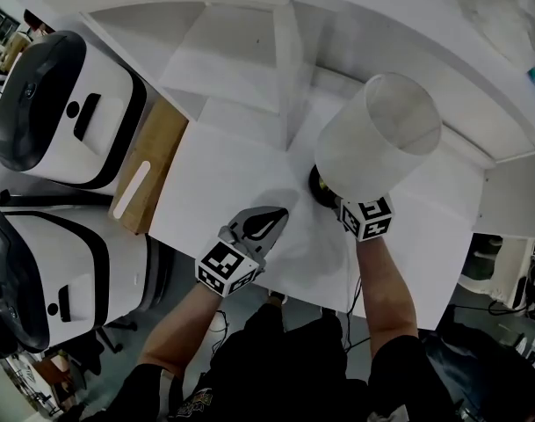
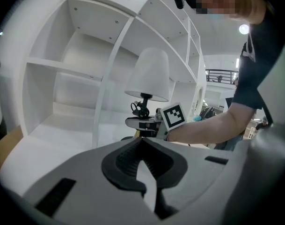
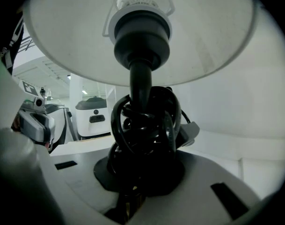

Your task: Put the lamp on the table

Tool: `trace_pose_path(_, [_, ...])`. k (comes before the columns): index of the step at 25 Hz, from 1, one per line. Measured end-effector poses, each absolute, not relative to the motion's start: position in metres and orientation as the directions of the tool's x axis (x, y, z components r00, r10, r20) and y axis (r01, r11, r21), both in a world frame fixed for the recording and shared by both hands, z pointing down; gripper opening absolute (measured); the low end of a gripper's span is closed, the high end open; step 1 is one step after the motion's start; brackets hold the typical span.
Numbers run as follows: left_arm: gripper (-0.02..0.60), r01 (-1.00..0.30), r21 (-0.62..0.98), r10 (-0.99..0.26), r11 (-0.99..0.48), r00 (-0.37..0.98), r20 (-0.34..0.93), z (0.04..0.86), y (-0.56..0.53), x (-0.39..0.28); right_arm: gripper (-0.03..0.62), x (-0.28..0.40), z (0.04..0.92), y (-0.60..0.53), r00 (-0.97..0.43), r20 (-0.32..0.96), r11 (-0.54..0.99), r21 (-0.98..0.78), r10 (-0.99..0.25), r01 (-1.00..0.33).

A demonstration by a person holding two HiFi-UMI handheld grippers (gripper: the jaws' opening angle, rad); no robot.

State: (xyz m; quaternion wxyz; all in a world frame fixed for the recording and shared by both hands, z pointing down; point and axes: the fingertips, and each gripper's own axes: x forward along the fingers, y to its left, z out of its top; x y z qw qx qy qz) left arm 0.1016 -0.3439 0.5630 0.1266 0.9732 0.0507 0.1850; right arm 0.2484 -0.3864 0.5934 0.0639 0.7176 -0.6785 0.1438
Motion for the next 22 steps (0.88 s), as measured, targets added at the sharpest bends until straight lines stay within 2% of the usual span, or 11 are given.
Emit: trace_pose_path(22, [0.006, 0.035, 0.29, 0.143, -0.956, 0.922, 0.359, 0.575, -0.348, 0.096, 0.057, 0.253, 0.606, -0.401, 0.05, 0.286, -0.072, -0.067, -0.957, -0.995])
